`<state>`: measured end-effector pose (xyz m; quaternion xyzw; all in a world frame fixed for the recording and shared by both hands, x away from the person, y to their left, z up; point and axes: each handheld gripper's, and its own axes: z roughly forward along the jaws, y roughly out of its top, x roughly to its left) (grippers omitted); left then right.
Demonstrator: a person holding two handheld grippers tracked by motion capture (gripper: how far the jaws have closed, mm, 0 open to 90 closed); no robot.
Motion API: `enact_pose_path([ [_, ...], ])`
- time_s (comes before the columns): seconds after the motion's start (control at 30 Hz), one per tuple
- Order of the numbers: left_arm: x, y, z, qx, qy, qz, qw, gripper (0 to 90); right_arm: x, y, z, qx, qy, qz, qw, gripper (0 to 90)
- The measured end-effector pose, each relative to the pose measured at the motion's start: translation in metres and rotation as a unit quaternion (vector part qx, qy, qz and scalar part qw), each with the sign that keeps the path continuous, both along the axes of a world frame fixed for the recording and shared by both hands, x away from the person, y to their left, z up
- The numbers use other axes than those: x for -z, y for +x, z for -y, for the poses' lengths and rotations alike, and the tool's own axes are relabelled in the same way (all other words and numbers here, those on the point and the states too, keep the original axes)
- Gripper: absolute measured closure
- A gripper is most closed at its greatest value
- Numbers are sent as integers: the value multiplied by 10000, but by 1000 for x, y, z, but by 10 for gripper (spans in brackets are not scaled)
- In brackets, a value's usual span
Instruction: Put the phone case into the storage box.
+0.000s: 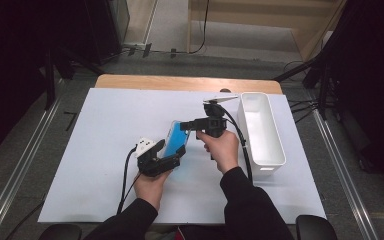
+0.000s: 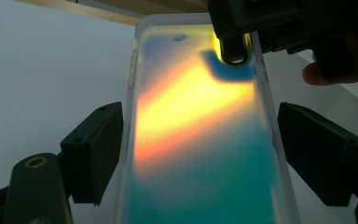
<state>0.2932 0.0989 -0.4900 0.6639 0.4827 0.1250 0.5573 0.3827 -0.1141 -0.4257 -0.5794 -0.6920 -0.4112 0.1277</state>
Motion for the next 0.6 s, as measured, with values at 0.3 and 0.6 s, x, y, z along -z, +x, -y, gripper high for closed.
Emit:
enact_pose_path([
  [0.3,0,-1,0,24,-17,39,10000,167,-1,0,1,-34,119,-126,9998,758],
  [0.6,-1,-2,0,45,92,130,9999,166,-5,-1,0,-52,150,-241,9996,777],
])
